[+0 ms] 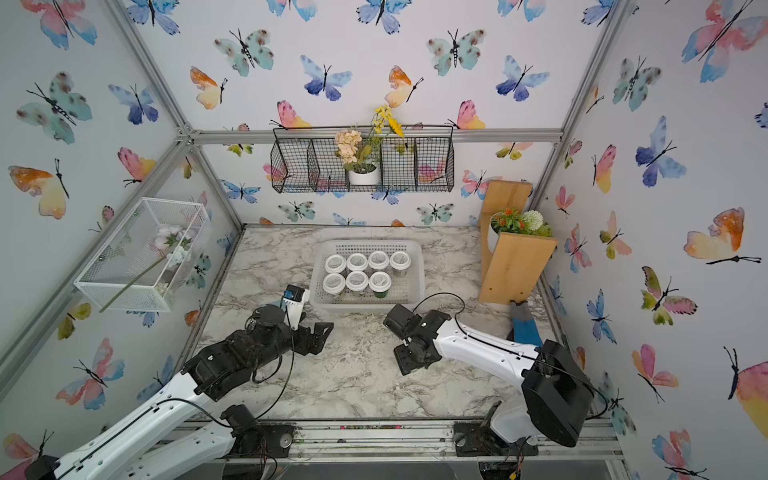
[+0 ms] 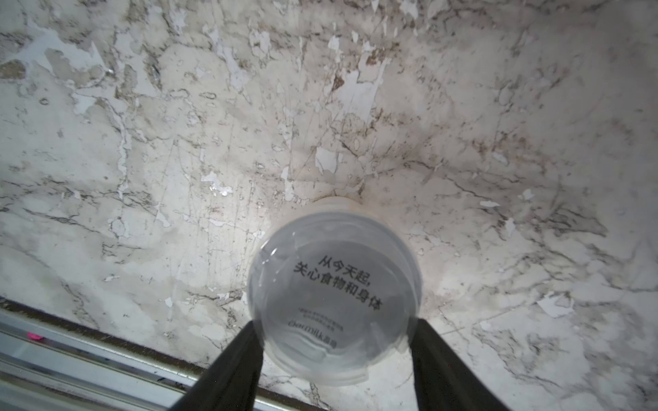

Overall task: Put the yogurt in the basket
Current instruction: Pick up the yogurt from the center of the board.

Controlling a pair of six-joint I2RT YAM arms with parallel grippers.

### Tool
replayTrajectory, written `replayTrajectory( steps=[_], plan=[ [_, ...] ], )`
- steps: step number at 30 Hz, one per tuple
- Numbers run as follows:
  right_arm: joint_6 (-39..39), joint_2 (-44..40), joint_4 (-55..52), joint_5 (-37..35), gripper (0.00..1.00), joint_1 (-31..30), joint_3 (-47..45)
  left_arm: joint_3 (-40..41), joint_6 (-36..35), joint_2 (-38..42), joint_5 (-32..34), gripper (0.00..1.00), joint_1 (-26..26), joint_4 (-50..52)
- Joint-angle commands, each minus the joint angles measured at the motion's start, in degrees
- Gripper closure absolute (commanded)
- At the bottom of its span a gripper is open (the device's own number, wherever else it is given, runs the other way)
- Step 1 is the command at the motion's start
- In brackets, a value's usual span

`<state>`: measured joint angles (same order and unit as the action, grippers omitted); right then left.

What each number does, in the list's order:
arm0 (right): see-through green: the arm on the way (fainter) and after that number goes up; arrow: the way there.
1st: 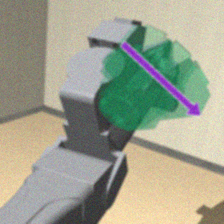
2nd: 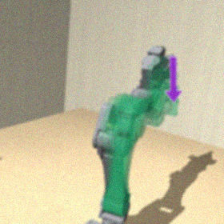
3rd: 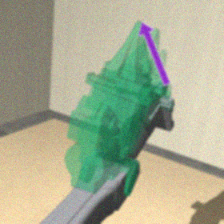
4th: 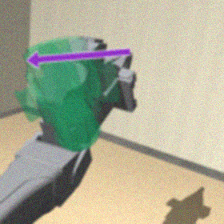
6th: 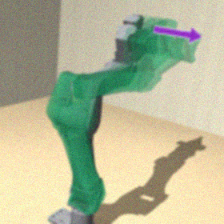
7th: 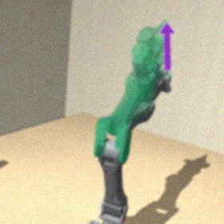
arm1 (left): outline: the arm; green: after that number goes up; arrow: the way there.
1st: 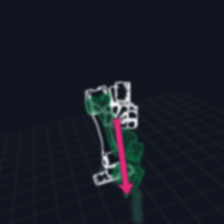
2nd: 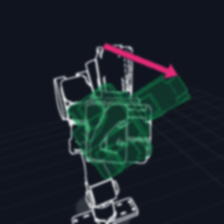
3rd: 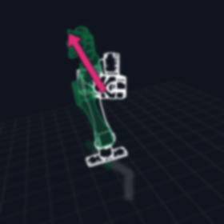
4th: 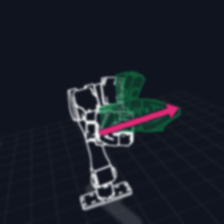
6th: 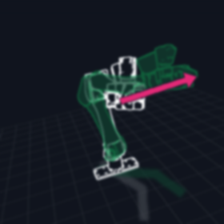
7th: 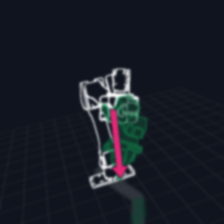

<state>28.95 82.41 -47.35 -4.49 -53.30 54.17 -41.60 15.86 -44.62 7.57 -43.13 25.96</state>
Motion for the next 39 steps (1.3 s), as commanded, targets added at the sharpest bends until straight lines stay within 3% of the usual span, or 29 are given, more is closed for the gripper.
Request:
replayTrajectory(
  steps=[1,10,20,39],
  plan=[
    [0.7,1.3,-0.8,-2.1,0.34,-0.3,1.7,0.6,-0.6,0.0,-1.8,0.08,-0.2,-0.8],
    [1.1,3.6,0.0,-2.9,0.32,-0.3,3.0,0.6,-0.6,0.0,-1.9,0.08,-0.1,-0.8],
    [1.6,3.9,0.2,-2.8,0.23,-0.3,4.5,0.6,-0.6,0.3,-1.5,0.08,-0.4,-0.7],
    [2.0,3.2,0.5,-3.2,0.25,-0.3,2.9,0.7,-0.4,0.2,-1.1,0.08,-1.0,-0.6]
  ],
)
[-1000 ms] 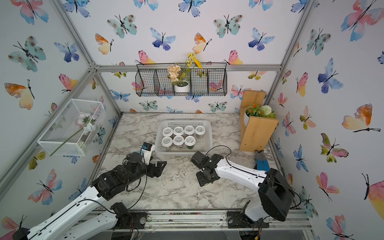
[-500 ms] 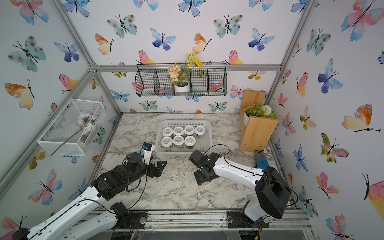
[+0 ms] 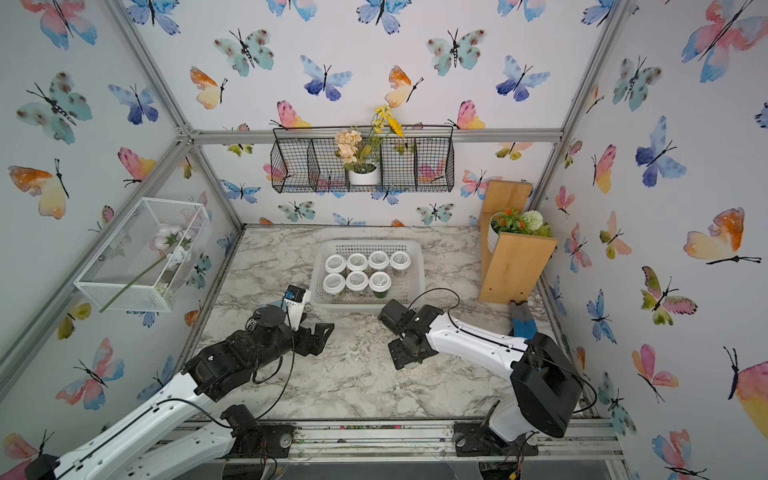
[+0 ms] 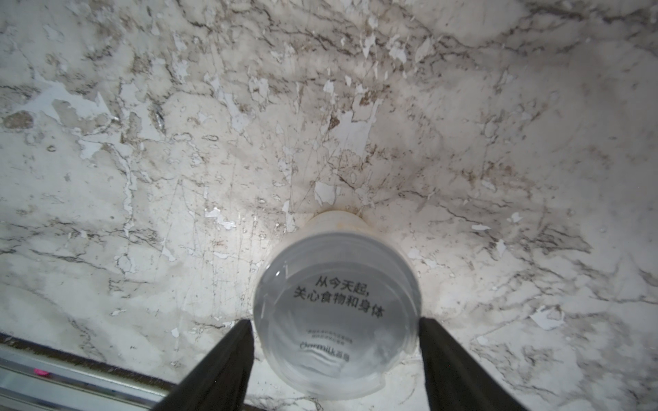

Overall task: Put the yogurt in the basket
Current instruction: Pick up the yogurt from the center of the board.

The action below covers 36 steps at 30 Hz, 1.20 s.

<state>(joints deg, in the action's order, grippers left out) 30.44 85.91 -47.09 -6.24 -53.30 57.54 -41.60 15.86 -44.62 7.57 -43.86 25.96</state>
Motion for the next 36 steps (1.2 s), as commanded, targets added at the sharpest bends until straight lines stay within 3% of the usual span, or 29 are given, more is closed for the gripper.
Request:
replayTrajectory(
  steps=[1,24,36],
  plan=[
    [0.5,-0.3,0.2,-1.4,0.26,-0.3,-0.6,0.7,-0.4,0.1,-1.2,0.08,-0.3,-0.6],
    [0.8,0.0,0.2,-1.8,0.37,-0.3,-1.0,0.6,-0.5,-0.1,-1.3,0.08,-0.5,-0.6],
    [0.0,-0.4,-0.8,-1.9,0.38,-0.3,2.1,0.6,-0.5,0.0,-0.9,0.08,-0.8,-0.5]
  ],
)
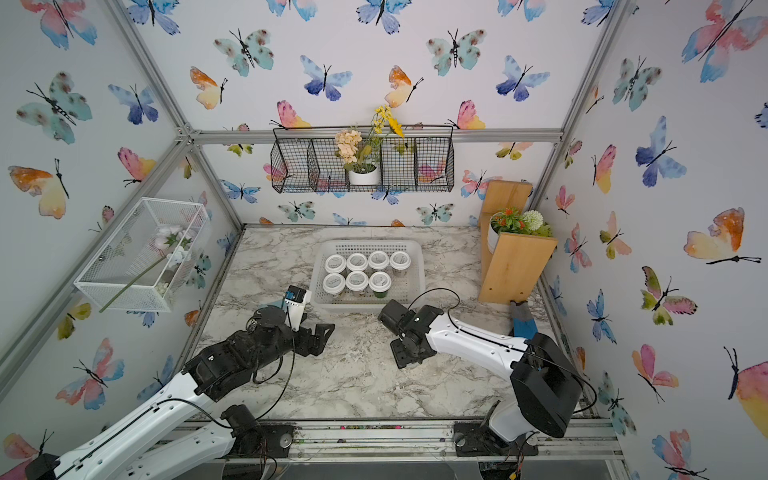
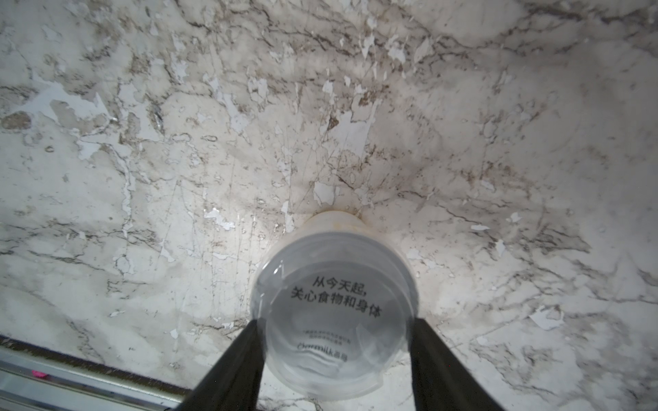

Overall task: Put the yogurt in the basket
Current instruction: Pick up the yogurt from the center of the board.

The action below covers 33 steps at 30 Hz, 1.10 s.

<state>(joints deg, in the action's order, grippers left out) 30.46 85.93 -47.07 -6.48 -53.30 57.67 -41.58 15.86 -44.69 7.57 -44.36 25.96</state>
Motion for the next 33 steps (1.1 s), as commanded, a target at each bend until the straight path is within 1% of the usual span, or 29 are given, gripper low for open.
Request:
replayTrajectory(
  steps=[1,13,23,27,33],
  plan=[
    [-0.2,-0.3,-1.1,-1.8,0.37,-0.3,2.4,0.6,-0.5,0.1,-0.9,0.08,-0.3,-0.5],
    [-1.8,-0.5,-5.7,-2.4,0.37,-0.3,8.8,0.6,-0.5,0.0,-0.6,0.08,-0.5,-0.5],
    [-4.8,0.4,-11.4,-0.2,0.37,-0.3,21.4,0.6,-0.5,0.2,-0.5,0.08,-0.5,-0.4],
    [-6.1,2.1,-14.3,-1.2,0.37,-0.2,27.3,0.5,-0.5,0.5,-0.4,0.08,-0.5,-0.3],
    [-7.4,5.0,-15.1,-2.5,0.36,0.3,33.7,0.5,-0.6,0.6,-0.3,0.08,-0.5,-0.2]
  ],
)
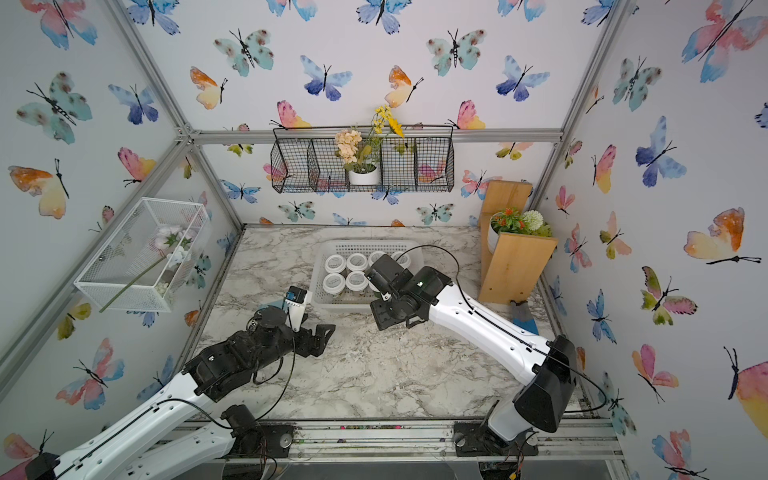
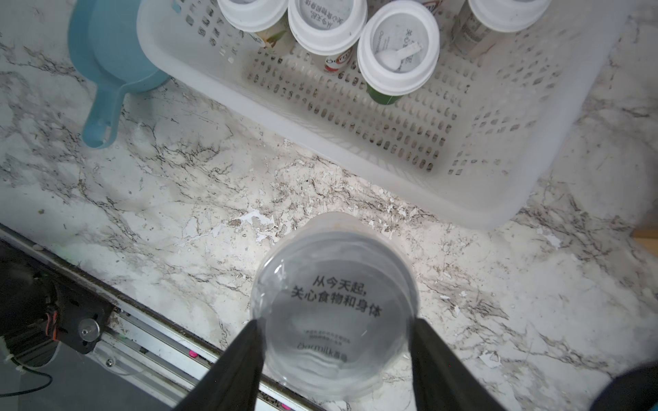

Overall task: Put the yogurt in the basket
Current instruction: Pick up the yogurt from the center of the board, then place the yogurt in the basket.

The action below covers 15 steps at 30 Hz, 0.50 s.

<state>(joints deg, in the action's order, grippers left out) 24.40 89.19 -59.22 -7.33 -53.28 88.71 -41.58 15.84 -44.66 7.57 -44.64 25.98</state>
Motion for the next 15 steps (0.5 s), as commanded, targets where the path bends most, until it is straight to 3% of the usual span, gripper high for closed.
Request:
replayTrajectory(
  steps=[1,15],
  plan=[
    [-1.7,2.4,-2.9,-1.7,0.36,0.4,3.8,0.5,-0.6,0.5,-0.4,0.08,-0.3,-0.2],
    [-7.6,11.2,-0.8,0.5,0.36,7.6,14.5,0.5,-0.7,0.8,-0.4,0.08,-0.3,-0.2]
  ],
)
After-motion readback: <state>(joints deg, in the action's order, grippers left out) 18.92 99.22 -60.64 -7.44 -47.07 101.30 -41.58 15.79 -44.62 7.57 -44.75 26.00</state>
